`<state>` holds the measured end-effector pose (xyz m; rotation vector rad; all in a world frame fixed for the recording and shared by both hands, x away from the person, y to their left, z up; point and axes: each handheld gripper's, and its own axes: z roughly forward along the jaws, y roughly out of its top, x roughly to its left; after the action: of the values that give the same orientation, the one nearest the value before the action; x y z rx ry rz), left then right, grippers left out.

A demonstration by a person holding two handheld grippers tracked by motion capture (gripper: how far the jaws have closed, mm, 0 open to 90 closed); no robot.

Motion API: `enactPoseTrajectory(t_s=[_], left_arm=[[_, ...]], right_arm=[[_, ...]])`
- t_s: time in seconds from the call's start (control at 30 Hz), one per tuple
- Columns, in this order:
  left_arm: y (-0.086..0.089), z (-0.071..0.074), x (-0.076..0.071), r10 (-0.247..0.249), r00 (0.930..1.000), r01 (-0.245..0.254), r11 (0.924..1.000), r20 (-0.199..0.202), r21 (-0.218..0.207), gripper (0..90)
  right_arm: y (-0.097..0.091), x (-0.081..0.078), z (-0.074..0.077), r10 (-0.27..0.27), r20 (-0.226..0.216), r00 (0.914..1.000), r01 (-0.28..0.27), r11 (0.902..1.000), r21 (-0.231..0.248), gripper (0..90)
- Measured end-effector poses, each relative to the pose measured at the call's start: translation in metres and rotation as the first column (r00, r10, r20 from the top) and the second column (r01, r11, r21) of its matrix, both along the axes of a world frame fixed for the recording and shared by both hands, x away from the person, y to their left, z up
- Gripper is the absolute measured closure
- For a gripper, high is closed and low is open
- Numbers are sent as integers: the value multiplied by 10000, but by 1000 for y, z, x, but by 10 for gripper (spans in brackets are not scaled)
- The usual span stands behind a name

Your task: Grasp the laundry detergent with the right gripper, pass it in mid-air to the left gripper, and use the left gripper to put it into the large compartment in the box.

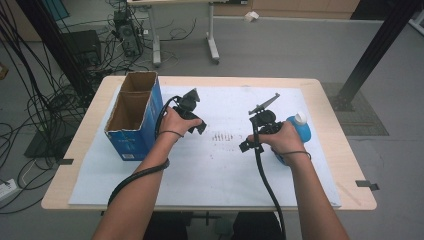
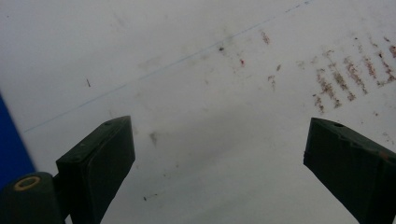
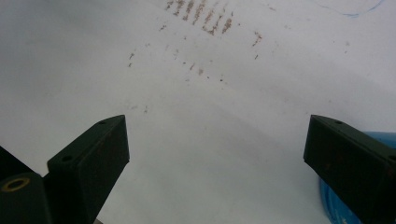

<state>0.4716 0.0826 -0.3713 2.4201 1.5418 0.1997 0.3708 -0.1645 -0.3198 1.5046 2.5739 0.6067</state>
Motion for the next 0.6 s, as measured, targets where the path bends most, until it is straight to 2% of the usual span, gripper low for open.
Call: enactPoseTrajectory(t_s=[0.6], left_arm=[[-2, 8, -5, 18, 10000, -18, 10000, 92, -25, 91]], right_arm=[[-4, -11, -3, -72, 99, 9999, 69, 9997, 247, 67]])
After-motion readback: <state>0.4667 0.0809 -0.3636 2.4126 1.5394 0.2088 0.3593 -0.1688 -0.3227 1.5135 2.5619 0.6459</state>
